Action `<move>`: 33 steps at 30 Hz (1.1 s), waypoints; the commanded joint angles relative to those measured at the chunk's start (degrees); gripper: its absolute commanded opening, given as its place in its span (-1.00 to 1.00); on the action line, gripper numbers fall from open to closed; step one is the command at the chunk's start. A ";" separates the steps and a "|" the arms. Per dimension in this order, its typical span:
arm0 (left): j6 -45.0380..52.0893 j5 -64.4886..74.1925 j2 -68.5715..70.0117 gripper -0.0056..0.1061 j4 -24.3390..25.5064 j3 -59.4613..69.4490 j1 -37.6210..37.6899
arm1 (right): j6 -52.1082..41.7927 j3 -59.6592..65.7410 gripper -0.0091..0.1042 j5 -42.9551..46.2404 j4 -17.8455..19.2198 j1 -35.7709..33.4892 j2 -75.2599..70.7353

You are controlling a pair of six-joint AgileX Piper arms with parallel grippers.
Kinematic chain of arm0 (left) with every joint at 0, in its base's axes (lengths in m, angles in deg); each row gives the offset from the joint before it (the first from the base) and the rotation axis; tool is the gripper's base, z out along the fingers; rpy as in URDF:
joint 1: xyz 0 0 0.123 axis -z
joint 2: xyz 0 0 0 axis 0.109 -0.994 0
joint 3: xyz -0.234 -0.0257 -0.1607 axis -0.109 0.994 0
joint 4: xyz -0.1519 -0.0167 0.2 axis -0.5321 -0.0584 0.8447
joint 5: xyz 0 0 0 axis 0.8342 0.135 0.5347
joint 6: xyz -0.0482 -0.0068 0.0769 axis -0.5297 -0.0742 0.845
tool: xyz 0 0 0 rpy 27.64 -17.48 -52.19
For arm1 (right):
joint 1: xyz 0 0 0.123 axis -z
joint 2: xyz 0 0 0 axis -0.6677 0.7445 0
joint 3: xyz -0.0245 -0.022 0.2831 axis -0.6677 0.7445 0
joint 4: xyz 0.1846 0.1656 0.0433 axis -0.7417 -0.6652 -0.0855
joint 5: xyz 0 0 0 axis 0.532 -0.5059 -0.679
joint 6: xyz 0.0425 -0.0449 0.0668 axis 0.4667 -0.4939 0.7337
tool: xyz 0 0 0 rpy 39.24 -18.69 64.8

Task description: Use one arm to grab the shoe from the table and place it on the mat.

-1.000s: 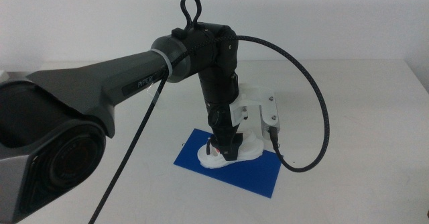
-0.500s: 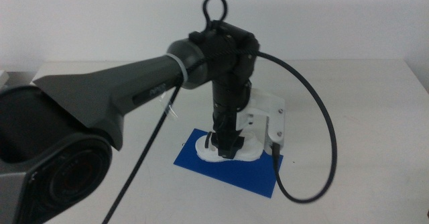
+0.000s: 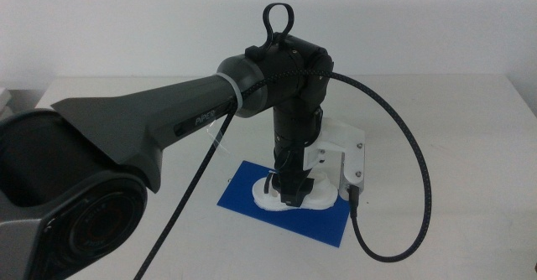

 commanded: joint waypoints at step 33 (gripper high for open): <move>-6.03 5.17 7.37 0.78 1.56 -1.51 0.00 | -0.59 0.29 0.53 4.18 0.62 0.05 0.21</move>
